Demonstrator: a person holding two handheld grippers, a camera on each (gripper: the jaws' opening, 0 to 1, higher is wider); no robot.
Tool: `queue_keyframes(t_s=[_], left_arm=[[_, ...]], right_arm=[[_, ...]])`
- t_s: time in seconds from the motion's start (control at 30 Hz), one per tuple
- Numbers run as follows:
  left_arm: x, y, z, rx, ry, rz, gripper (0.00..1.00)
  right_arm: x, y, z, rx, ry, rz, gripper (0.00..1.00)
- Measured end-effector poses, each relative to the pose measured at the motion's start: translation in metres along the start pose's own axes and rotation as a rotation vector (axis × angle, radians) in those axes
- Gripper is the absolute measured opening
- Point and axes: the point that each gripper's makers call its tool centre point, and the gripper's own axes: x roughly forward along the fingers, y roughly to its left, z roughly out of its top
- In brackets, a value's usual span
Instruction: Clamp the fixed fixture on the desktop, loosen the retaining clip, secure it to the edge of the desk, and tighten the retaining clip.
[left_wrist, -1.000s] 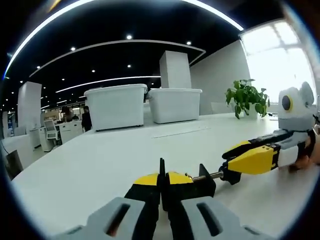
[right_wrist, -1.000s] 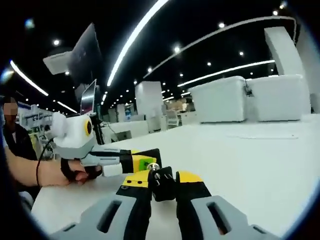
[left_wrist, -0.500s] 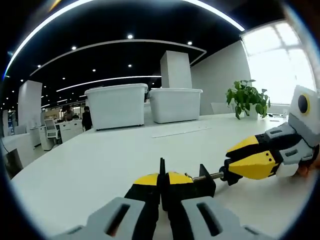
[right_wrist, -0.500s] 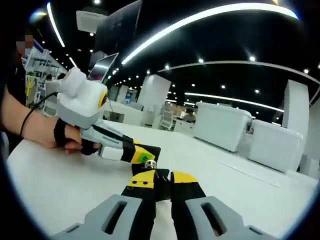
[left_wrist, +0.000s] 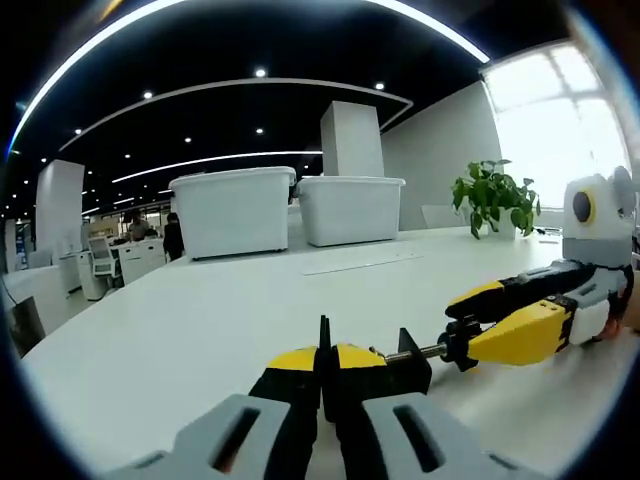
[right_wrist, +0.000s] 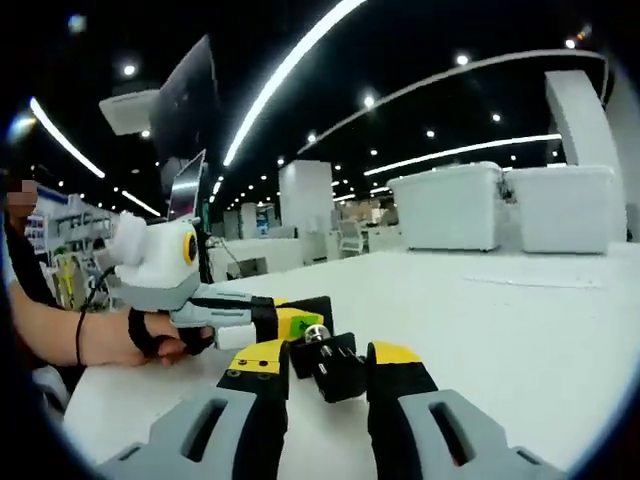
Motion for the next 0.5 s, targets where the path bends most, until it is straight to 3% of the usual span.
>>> queue_keyframes(t_s=[0.2,0.5], left_arm=[[0.0,0.001,0.0,-0.001,0.001,0.0,0.04],[0.0,0.001,0.0,-0.004,0.002,-0.001,0.04]], right_arm=[[0.005,0.001,-0.026,-0.058,0.133,-0.029,0.26],[0.004,0.003,-0.028,-0.053,0.141,-0.033,0.23]])
